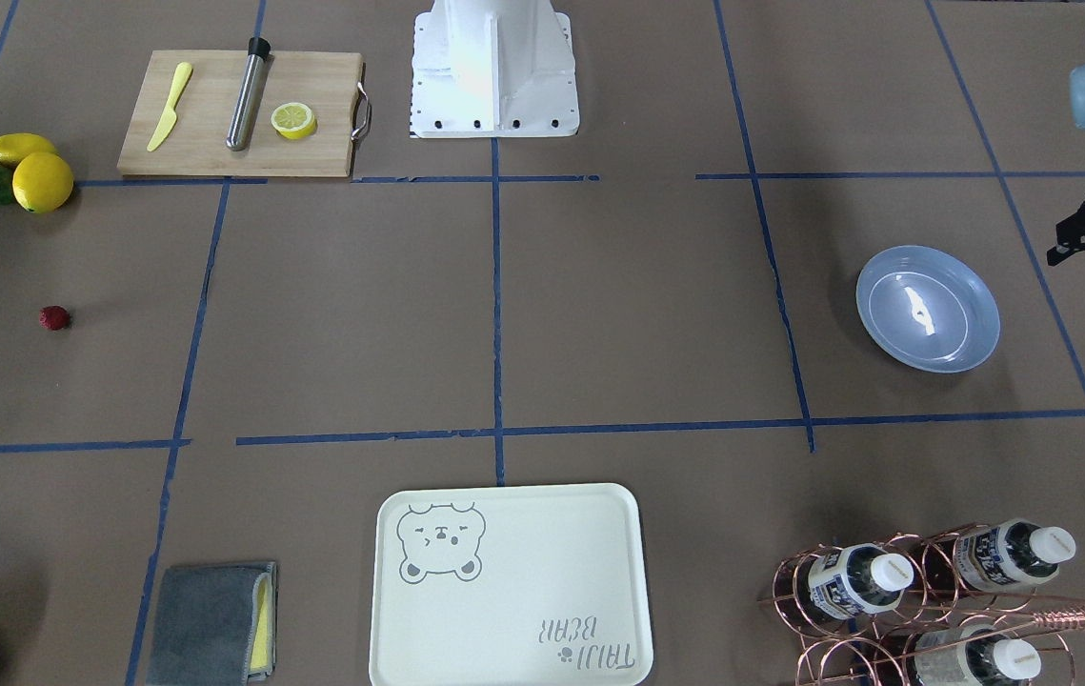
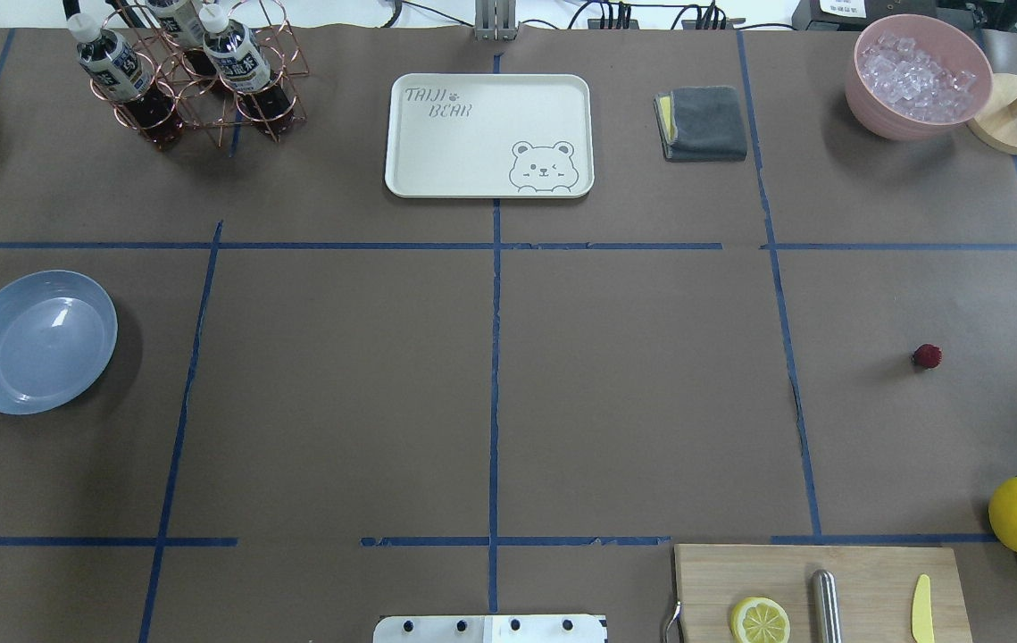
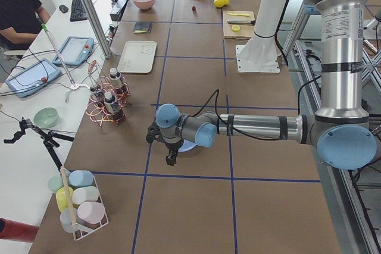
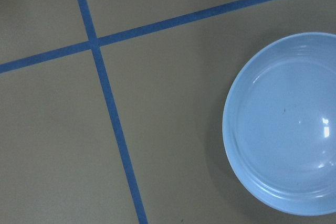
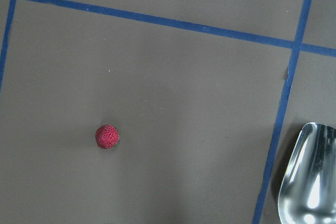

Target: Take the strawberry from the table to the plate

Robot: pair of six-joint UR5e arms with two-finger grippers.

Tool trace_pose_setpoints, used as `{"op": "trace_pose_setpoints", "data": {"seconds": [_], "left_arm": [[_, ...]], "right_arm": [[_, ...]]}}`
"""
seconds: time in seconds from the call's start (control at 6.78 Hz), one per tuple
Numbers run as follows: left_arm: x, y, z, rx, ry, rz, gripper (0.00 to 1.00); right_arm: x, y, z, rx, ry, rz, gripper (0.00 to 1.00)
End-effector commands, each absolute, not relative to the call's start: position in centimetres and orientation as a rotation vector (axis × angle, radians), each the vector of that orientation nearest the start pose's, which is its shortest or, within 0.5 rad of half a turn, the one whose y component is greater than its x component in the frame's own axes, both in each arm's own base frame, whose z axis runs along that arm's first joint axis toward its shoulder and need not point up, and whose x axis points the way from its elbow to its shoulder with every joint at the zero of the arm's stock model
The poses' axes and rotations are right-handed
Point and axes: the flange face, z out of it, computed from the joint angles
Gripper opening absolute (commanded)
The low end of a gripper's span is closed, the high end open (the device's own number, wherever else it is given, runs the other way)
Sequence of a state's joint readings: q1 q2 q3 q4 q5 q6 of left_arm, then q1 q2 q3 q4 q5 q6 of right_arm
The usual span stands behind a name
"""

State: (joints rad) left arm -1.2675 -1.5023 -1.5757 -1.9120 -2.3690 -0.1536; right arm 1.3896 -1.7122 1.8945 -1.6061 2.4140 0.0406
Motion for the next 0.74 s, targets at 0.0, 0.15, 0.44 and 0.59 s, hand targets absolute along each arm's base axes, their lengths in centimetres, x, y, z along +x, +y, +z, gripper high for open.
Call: {"op": "trace_pose_setpoints", "data": {"seconds": [0.0, 0.15, 0.44, 0.59], "left_arm": [[12.8, -49.0, 66.3, 0.042, 0.846, 0.255, 0.98], [14.4, -48.8, 66.3, 0.037, 0.849, 0.280, 0.99], [16.4, -48.2, 67.6, 0.061, 0.862, 0.335, 0.99], [17.0, -48.0, 67.7, 0.055, 0.864, 0.345, 0.99]], "right_arm": [[-2.3, -43.7, 55.9, 0.044, -0.886, -0.200, 1.00], [-2.4, -43.9, 55.7, 0.080, -0.886, -0.217, 1.00], [-2.3, -43.6, 55.9, 0.097, -0.891, -0.225, 1.00], [-2.3, -43.6, 55.9, 0.102, -0.891, -0.235, 1.00]]}}
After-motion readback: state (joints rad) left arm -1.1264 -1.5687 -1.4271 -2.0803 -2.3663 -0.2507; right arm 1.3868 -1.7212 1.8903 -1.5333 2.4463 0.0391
